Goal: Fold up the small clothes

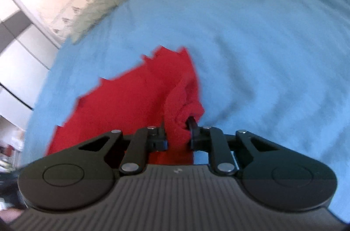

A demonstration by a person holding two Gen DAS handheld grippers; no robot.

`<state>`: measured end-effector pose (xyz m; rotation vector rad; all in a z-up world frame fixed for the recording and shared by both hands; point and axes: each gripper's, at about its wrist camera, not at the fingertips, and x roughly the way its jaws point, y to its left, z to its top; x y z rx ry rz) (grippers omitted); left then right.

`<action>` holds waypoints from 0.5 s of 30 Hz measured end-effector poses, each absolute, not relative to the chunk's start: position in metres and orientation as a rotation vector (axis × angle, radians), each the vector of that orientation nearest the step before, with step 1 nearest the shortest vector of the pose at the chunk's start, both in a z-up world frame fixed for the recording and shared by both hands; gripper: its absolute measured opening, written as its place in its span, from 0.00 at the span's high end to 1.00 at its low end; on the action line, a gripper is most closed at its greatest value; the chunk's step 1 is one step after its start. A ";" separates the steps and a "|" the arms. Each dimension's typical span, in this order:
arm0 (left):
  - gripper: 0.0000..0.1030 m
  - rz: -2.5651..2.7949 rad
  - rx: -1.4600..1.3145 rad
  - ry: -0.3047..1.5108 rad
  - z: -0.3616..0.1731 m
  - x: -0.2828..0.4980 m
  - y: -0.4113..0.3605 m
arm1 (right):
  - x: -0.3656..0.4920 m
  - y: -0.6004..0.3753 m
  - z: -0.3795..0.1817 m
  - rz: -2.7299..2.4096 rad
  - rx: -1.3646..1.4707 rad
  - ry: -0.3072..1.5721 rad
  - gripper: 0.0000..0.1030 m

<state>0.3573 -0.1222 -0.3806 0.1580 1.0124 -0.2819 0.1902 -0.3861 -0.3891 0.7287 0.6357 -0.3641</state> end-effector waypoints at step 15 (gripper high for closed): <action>0.13 -0.203 0.277 0.924 -0.348 0.343 0.013 | 0.337 -0.196 -0.285 0.421 0.586 0.633 0.73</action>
